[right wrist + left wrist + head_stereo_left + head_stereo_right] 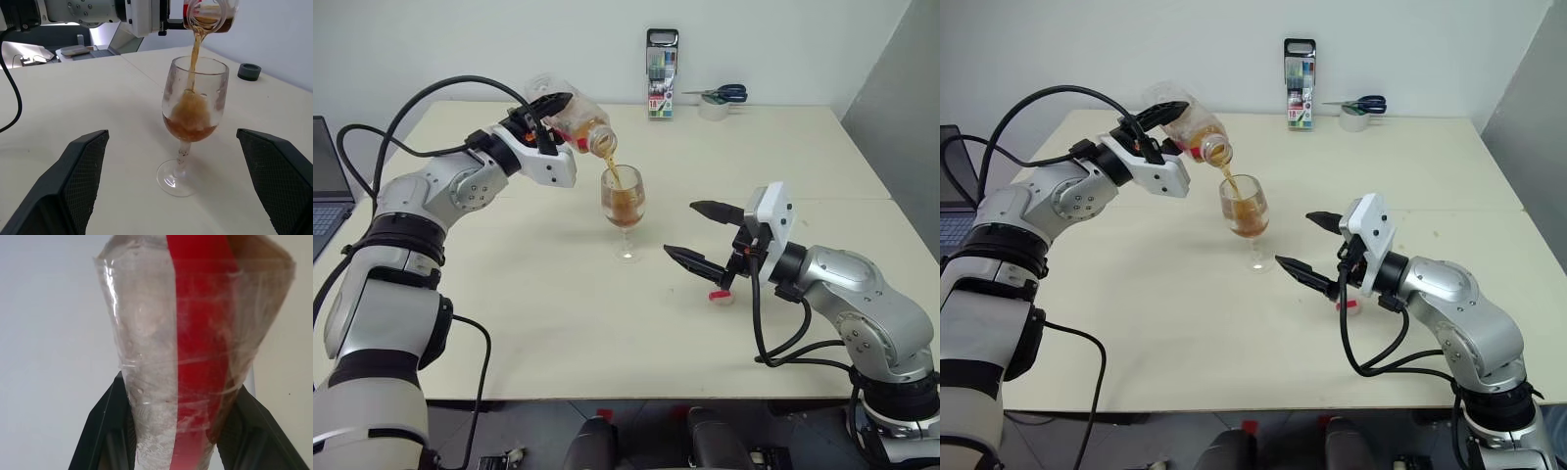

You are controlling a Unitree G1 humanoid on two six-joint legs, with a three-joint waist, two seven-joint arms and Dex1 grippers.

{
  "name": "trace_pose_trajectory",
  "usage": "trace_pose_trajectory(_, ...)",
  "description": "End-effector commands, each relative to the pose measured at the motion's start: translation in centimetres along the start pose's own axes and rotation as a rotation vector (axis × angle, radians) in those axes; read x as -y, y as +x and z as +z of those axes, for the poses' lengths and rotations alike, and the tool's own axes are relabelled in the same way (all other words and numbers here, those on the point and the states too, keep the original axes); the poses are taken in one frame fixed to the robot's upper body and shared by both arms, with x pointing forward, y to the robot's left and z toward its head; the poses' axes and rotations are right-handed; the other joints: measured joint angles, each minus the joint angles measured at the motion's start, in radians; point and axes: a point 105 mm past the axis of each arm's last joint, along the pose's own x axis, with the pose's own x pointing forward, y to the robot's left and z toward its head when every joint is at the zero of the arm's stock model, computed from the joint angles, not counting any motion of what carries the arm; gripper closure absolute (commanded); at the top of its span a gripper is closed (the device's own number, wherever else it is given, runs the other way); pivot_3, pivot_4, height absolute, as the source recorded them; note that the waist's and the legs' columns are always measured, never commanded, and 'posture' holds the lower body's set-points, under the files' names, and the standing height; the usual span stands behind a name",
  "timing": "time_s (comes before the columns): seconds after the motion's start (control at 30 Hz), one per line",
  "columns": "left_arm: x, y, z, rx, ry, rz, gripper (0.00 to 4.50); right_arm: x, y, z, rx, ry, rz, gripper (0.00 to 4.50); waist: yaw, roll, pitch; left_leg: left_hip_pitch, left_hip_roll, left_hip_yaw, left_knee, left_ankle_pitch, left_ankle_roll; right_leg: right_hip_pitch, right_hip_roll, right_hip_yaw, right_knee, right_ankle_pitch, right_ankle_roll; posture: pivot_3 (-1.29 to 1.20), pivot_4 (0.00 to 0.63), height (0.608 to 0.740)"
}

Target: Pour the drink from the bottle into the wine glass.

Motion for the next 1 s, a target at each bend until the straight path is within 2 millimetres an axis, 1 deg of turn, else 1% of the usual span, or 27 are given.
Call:
trace_pose_trajectory(0.03,-2.4,0.2,-0.3,0.004,0.035,0.063,2.82,-0.4,-0.1,1.5,0.048,-0.037,0.011,0.0,0.0,0.0,0.0,0.0,0.0,0.0,0.0,0.0,0.0,0.0,0.0,0.0,0.0,0.0,0.0,0.0,0.15,0.74)
trace_pose_trajectory(0.7,-2.2,0.4,0.0,0.013,0.032,0.063,2.82,-0.7,-0.1,1.5,0.038,-0.047,0.016,0.0,0.0,0.0,0.0,0.0,0.0,0.0,0.0,0.0,0.0,0.0,0.0,0.0,0.0,0.0,0.0,0.0,0.15,0.74)
trace_pose_trajectory(0.77,-2.1,0.5,0.0,0.009,0.015,0.061,2.82,-0.8,-0.1,1.4,0.038,-0.053,0.014,0.0,0.0,0.0,0.0,0.0,0.0,0.0,0.0,0.0,0.0,0.0,0.0,0.0,0.0,0.0,0.0,0.0,0.15,0.74)
trace_pose_trajectory(1.0,-0.7,0.7,0.0,-0.013,-0.1,0.005,2.82,-1.0,0.2,1.3,0.047,-0.059,0.013,0.0,0.0,0.0,0.0,0.0,0.0,0.0,0.001,0.0,0.0,0.0,0.0,0.0,0.001,0.0,0.0,0.0,0.15,0.74)
